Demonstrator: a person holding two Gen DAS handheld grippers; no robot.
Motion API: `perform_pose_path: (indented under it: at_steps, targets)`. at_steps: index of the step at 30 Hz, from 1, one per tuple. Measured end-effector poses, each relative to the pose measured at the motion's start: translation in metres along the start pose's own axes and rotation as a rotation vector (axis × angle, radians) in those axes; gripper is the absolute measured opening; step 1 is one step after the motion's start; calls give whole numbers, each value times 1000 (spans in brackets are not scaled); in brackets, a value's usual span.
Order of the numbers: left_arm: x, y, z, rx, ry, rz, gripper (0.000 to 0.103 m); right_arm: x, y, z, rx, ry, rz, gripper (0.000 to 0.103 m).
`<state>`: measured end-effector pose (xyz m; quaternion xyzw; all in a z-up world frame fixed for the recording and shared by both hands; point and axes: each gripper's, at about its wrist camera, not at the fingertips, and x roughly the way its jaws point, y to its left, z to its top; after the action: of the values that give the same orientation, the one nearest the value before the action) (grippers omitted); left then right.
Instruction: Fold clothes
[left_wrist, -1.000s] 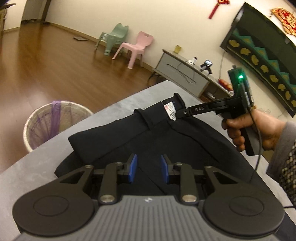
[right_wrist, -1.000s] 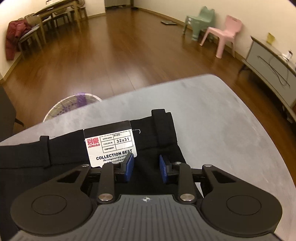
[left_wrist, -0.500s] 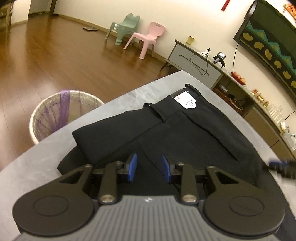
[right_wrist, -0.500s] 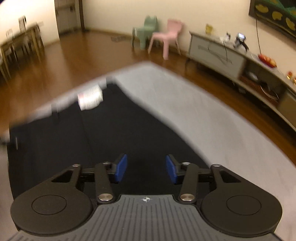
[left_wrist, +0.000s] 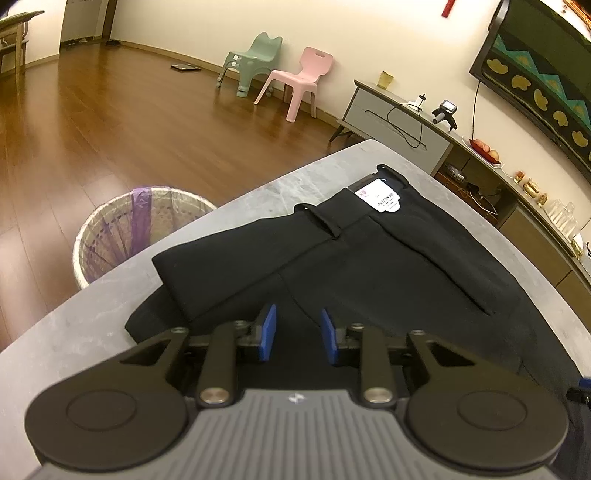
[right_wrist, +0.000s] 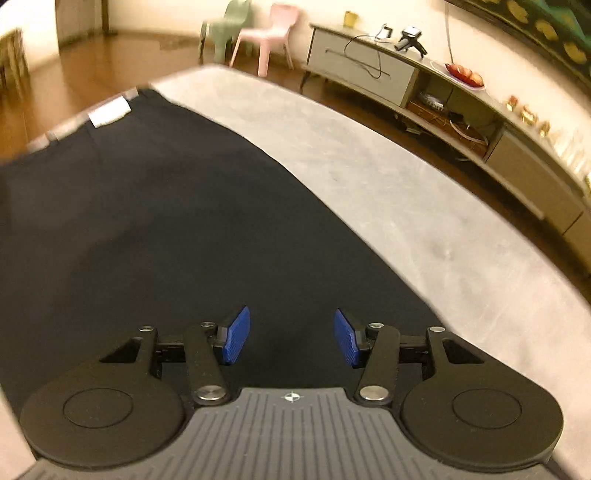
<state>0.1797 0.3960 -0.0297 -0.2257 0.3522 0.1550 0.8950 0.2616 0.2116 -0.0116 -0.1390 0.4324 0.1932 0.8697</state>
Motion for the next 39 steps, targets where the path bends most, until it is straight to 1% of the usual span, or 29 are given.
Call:
perform_pose_path:
  at_steps: [2, 5, 10, 12, 15, 17, 18, 19, 22, 23, 25, 26, 27, 28, 29, 30, 31, 32, 34, 36, 38, 39]
  targets:
    - [0, 1, 0, 3, -2, -2, 24, -4, -10, -15, 59, -6, 25, 54]
    - [0, 3, 0, -2, 0, -7, 24, -15, -41, -47, 135, -21, 3, 57]
    - [1, 1, 4, -8, 11, 10, 25, -40, -65, -58, 172, -26, -47, 58]
    - [-6, -3, 8, 0, -10, -1, 26, -50, -74, -61, 186, -27, -66, 58]
    - [-23, -31, 23, 131, -77, -43, 32, -58, -79, -56, 211, -73, -64, 60]
    - [-22, -58, 40, 254, -99, -62, 37, -59, -86, -57, 223, -87, -72, 66]
    - [-17, -74, 49, 321, -98, -70, 38, -57, -90, -56, 226, -90, -73, 72]
    - [-6, -86, 54, 369, -82, -72, 41, -54, -92, -54, 224, -94, -70, 74]
    - [39, -120, 61, 480, -9, -63, 41, -40, -94, -43, 213, -100, -58, 74]
    - [54, -131, 63, 517, 16, -60, 39, -35, -95, -42, 209, -100, -47, 74]
    - [79, -131, 55, 541, 66, -32, 39, -29, -105, -47, 211, -77, -42, 74]
    - [92, -129, 50, 547, 91, -16, 41, -26, -110, -54, 207, -51, -59, 73]
    - [97, -125, 48, 555, 88, -6, 45, -25, -116, -63, 202, -22, -79, 71]
    - [97, -119, 48, 564, 70, -1, 50, -27, -124, -76, 205, -20, -92, 75]
    - [97, -114, 49, 571, 56, 28, 50, -32, -135, -90, 230, -33, -91, 75]
    - [97, -109, 52, 578, 43, 70, 50, -39, -145, -103, 257, -44, -108, 76]
    - [97, -104, 54, 569, 42, 90, 50, -47, -154, -115, 290, -45, -134, 76]
    - [96, -99, 57, 551, 45, 99, 48, -55, -162, -127, 325, -43, -160, 76]
    - [90, -93, 58, 530, 54, 105, 41, -78, -174, -152, 375, -59, -228, 76]
    - [81, -93, 54, 542, 47, 106, 41, -107, -189, -181, 458, -101, -297, 77]
    - [71, -92, 50, 559, 49, 105, 42, -133, -214, -217, 580, -106, -393, 78]
    - [65, -91, 49, 561, 48, 108, 42, -142, -228, -233, 630, -92, -429, 78]
